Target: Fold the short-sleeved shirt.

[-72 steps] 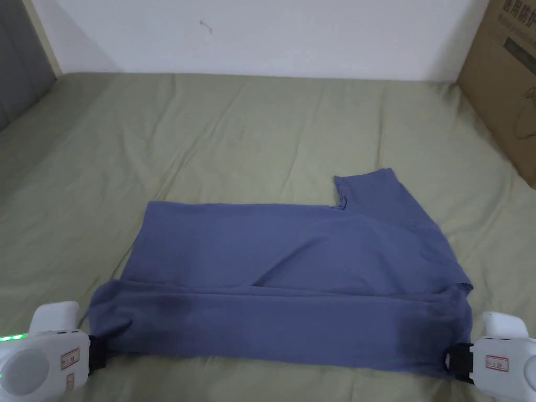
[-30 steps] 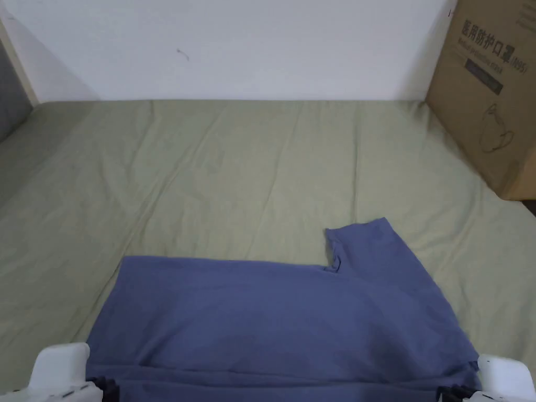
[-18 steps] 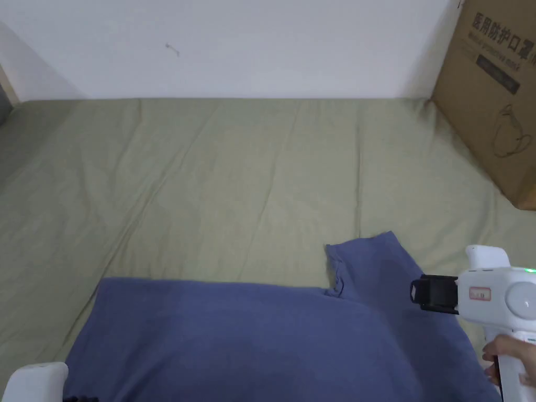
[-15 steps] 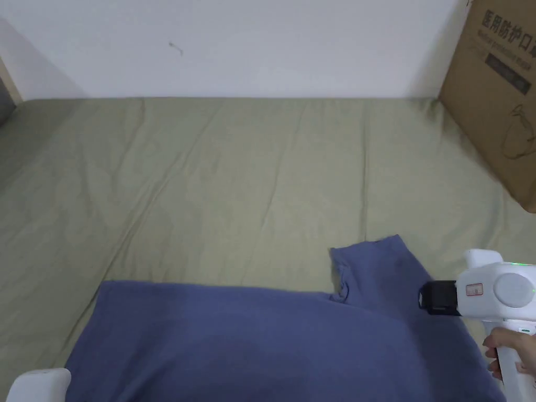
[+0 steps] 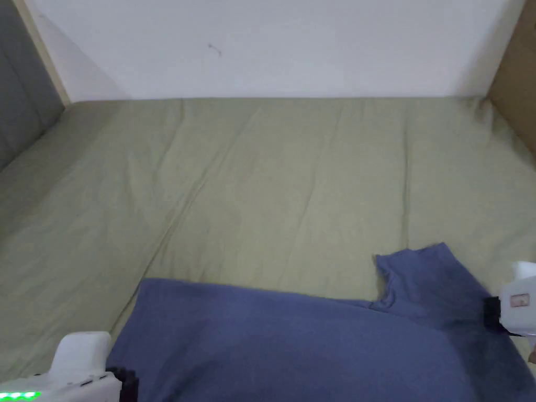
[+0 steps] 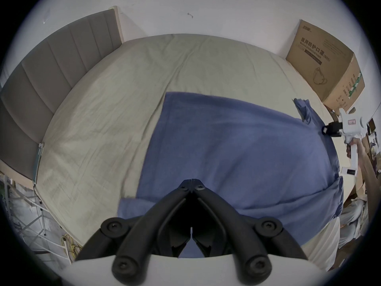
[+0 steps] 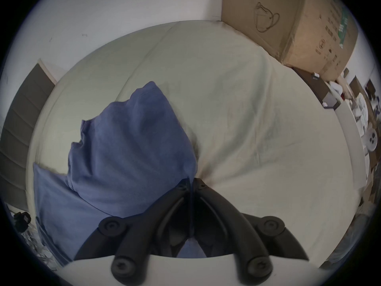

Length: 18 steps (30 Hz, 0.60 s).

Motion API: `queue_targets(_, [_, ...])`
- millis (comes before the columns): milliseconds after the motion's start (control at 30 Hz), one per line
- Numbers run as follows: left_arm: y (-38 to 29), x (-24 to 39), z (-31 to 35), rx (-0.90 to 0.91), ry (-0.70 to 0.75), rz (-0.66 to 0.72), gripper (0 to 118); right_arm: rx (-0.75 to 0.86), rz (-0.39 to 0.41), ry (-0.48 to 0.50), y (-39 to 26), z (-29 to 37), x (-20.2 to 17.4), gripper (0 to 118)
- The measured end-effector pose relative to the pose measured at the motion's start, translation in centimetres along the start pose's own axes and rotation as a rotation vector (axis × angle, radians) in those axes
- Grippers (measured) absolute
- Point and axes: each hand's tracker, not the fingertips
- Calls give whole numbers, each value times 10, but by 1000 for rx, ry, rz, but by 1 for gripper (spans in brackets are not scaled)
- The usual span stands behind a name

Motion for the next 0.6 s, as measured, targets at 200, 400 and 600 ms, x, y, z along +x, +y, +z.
queue_targets(200, [65, -8, -43, 64, 0, -35, 18, -4, 24, -8, 1, 2, -4, 2])
queue_targets(400, [135, -19, -135, -38, 45, -56, 104, -5, 58, -28, 1, -1, -7, 2])
queue_targets(600, [141, -25, -190, -128, 36, 27, 93, -11, 67, -29, 4, 2, -7, 2])
